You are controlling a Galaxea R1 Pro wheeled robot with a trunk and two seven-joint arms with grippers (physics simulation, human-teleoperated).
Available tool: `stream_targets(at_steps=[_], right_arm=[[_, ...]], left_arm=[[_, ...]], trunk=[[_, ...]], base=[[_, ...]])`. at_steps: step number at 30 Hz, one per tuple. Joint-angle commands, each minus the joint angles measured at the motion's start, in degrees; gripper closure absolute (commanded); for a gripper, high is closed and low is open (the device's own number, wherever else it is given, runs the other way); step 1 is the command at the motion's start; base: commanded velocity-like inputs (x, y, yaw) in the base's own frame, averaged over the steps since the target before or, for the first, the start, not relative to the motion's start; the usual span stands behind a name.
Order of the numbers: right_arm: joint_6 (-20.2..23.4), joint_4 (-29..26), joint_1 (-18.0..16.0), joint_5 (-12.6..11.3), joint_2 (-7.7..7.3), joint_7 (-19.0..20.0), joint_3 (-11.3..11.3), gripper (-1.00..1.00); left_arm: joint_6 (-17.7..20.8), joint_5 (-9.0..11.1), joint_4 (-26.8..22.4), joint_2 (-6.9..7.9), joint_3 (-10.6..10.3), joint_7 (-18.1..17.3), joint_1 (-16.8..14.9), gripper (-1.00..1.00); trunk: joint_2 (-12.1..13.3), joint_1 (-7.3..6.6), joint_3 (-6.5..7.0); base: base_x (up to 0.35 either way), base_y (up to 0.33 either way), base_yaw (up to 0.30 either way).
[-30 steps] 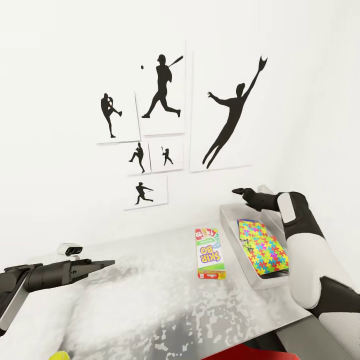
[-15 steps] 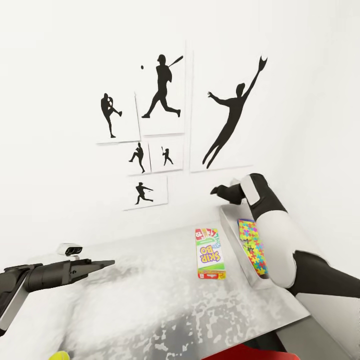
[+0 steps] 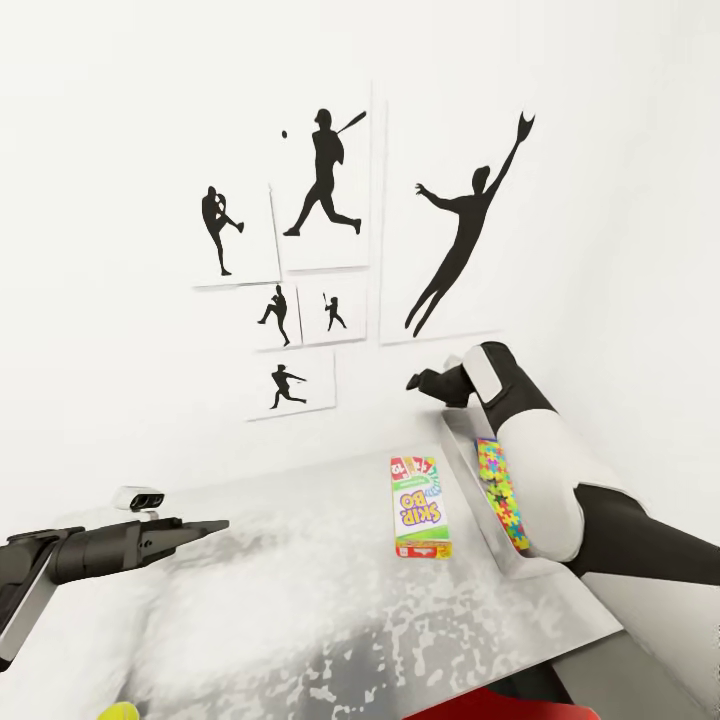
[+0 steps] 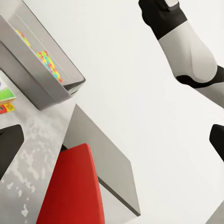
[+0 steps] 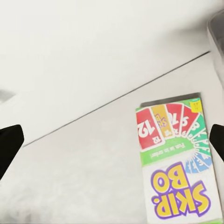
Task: Put all the toys in the child's room - the three board games (two on the bed and one on the table), the two jigsaw puzzles on the table, and the tennis ball on the table - inside the toy box on the table in the child's room.
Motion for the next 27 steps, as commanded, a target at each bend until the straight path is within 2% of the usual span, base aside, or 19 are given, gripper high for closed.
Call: stream_targets(at_steps=[1,5,13,20,21,25,27], right_arm=[[0.1,-0.1,-0.1,-0.5,0.26,-0.6,-0.3,-1.00],[-0.9,-0.1,0.0,0.0,0.97,-0.7,-0.1,-1.00],[-4.1,0.2,0.0,0.1,1.25,-0.6,-0.1,-1.00],[-4.4,0.4,0.0,0.1,1.31,-0.6,0.0,-1.00],[-4.4,0.4,0.0,0.2,1.31,-0.6,0.0,-1.00],[-4.5,0.4,0.0,0.2,1.31,-0.6,0.0,-1.00],[-4.6,0.4,0.0,0.2,1.31,-0.6,0.0,-1.00]], left_arm=[[0.6,0.0,0.0,0.04,0.0,-0.2,0.0,-1.00],[0.7,0.2,-0.2,0.08,1.1,-0.2,0.0,-1.00],[0.8,0.3,-0.6,0.22,6.4,-0.2,-0.1,-1.00],[0.7,0.3,-1.5,3.16,11.2,-0.2,-0.1,-1.00],[0.7,0.3,-1.6,3.83,12.4,-0.2,-0.1,-1.00],[0.8,0.3,-1.7,4.73,14.5,-0.2,-0.1,-1.00],[0.8,0.3,-1.7,4.87,14.9,-0.2,-0.1,-1.00]], trunk=[[-0.1,0.04,-0.16],[-0.1,0.04,-0.42],[-0.1,0.04,-1.12],[-0.1,0.04,-1.77],[-0.1,0.04,-1.87],[-0.1,0.04,-2.24],[-0.1,0.04,-2.43]], base=[[0.000,0.000,0.000],[0.000,0.000,0.000],[0.000,0.000,0.000],[0.000,0.000,0.000],[0.000,0.000,0.000],[0.000,0.000,0.000],[0.000,0.000,0.000]])
